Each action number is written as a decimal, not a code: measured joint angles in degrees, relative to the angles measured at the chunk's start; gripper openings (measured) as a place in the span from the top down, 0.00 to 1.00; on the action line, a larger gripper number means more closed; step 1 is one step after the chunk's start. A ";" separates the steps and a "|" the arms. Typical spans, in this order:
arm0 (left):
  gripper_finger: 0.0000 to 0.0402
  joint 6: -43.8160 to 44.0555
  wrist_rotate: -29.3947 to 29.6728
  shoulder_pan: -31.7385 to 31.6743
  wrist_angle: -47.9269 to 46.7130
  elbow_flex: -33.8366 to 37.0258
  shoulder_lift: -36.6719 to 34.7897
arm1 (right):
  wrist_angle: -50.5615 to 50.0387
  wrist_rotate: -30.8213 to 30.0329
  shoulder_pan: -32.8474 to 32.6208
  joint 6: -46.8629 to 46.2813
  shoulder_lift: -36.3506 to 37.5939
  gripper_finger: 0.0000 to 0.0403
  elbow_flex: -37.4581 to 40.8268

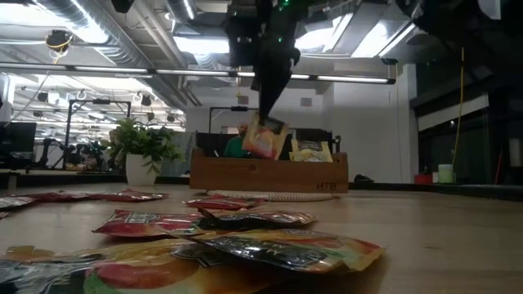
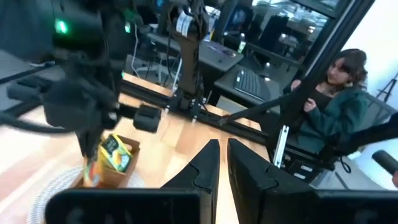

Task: Pick & Place Tea
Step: Put the orange tea bag into the middle section of the wooden organizer

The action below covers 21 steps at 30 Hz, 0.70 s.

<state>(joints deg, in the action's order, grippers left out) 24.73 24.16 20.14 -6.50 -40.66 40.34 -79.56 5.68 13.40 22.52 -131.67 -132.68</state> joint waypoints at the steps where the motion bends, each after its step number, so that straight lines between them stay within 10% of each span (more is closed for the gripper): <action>1: 0.93 0.02 0.32 0.00 -0.54 0.00 -0.56 | -0.01 -0.01 0.14 0.33 -0.54 1.00 0.00; 21: 0.94 0.06 1.84 0.00 -2.80 0.00 -3.11 | -2.12 -3.49 0.68 3.30 -2.07 0.99 0.00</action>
<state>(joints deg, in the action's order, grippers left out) 24.79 26.00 20.14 -9.30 -40.66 37.23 -81.68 2.20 14.07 25.82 -133.73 -132.68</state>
